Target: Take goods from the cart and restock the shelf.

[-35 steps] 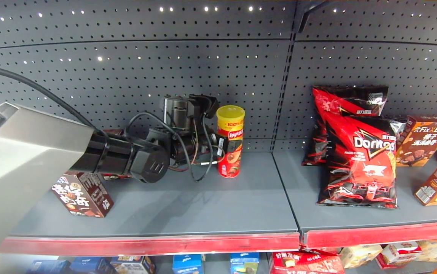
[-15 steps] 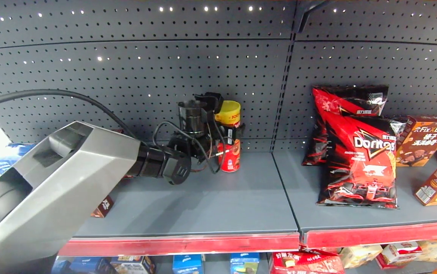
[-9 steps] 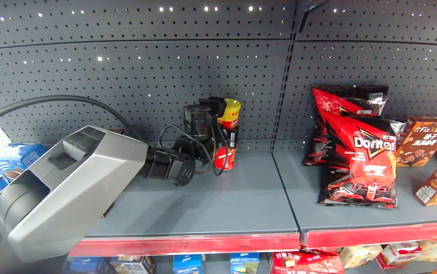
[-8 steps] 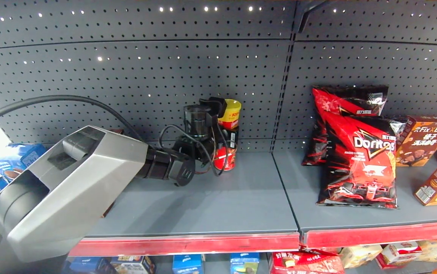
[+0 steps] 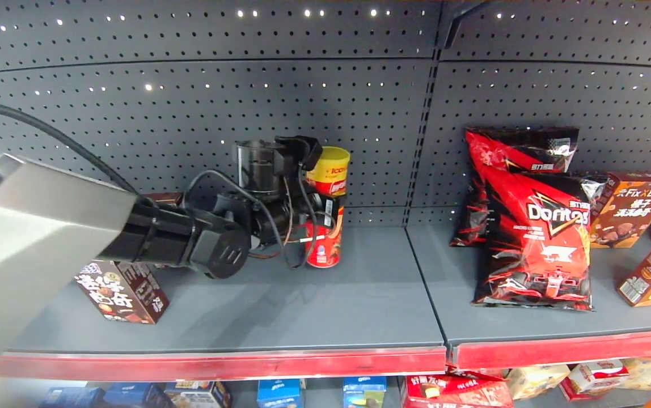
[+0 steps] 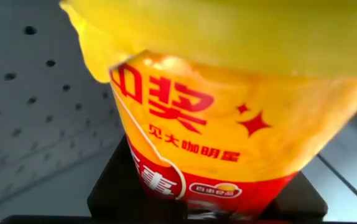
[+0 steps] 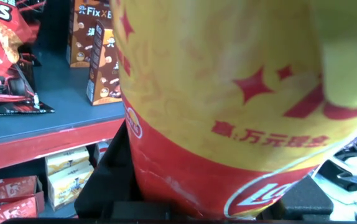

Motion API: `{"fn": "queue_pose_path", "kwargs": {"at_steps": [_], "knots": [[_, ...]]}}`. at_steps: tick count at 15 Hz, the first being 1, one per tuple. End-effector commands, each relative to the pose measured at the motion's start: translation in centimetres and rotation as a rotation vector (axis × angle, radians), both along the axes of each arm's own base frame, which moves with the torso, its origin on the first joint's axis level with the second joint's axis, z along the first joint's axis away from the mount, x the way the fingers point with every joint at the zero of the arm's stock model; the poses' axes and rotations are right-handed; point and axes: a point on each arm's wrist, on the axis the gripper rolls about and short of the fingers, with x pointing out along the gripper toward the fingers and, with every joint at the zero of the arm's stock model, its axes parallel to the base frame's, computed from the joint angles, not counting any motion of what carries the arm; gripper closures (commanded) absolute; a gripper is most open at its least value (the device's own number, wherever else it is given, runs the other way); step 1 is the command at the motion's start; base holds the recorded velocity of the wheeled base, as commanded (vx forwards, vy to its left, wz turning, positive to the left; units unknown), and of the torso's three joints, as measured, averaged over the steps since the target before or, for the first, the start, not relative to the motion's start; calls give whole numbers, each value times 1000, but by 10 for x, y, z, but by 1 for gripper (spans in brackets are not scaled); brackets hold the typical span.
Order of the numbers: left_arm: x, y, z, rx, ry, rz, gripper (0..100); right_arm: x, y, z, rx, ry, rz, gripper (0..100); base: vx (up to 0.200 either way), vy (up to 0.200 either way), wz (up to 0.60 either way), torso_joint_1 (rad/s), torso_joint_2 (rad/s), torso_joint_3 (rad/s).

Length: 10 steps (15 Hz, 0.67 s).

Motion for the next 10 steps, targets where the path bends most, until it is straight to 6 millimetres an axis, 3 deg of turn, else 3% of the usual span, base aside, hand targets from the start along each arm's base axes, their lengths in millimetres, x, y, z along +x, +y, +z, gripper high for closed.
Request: {"fn": "queue_pose_path", "kwargs": {"at_steps": [1,6,8,10], "knots": [[-53,25,49,-23,-21,-74,100,-7,1,-6,0,-16,0,100,0,0,0,0,0,0],[-126,36,79,-12,120,-397,100,-8,2,-3,18,-33,6,100,0,0,0,0,0,0],[-144,44,76,-7,201,-495,100,-9,2,-3,18,-36,6,100,0,0,0,0,0,0],[-146,47,60,8,221,-463,100,-9,2,-2,17,-41,5,100,0,0,0,0,0,0]]}}
